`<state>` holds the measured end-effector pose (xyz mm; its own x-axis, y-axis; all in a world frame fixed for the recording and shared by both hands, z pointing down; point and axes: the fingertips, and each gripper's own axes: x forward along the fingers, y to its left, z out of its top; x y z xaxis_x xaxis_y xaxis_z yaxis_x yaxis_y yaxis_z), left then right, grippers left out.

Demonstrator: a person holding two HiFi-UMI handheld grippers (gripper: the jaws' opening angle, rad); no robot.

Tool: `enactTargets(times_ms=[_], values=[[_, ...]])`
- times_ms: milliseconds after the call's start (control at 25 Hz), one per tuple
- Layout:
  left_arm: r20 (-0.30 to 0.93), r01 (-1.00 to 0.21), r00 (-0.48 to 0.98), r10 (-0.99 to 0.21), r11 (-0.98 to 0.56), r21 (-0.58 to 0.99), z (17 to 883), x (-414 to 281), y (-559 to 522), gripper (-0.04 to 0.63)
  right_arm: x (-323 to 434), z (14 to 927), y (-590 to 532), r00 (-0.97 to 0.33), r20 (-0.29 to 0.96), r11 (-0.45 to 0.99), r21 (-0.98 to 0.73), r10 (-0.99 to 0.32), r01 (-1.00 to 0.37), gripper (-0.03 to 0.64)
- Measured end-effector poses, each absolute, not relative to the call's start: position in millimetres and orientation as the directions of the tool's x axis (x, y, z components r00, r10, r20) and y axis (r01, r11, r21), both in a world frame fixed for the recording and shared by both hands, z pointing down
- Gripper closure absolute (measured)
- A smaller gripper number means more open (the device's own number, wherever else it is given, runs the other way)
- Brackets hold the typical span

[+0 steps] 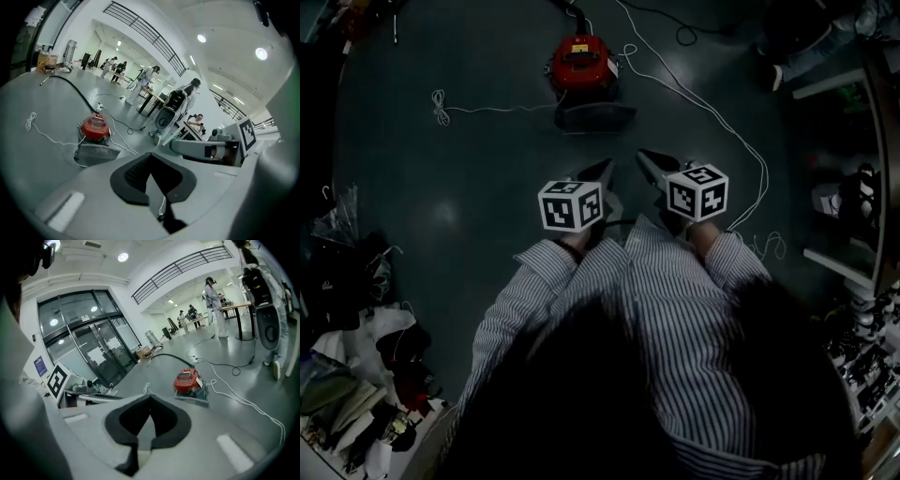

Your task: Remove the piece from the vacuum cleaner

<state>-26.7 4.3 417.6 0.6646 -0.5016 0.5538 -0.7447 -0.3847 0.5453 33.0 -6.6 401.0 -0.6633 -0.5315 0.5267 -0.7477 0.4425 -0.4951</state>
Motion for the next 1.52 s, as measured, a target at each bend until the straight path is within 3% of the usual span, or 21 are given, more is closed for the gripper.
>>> enactTargets(times_ms=[320, 800, 1520], values=[[0.560, -0.733, 0.681, -0.472, -0.441, 0.518, 421.5, -38.3, -77.8, 0.589, 13.9, 397.5, -101.4, -0.674, 0.503, 0.420, -0.533, -0.541, -0.734, 0.615], [0.610, -0.750, 0.661, -0.436, -0.382, 0.540, 461.2, -38.6, -132.3, 0.589, 9.5, 438.9, -134.1, -0.693, 0.591, 0.494, -0.494, -0.413, -0.715, 0.615], [0.675, -0.797, 0.591, -0.441, -0.448, 0.405, 637.3, -39.7, -177.1, 0.589, -0.3, 631.6, -166.4, -0.674, 0.677, 0.563, -0.446, -0.297, -0.696, 0.614]])
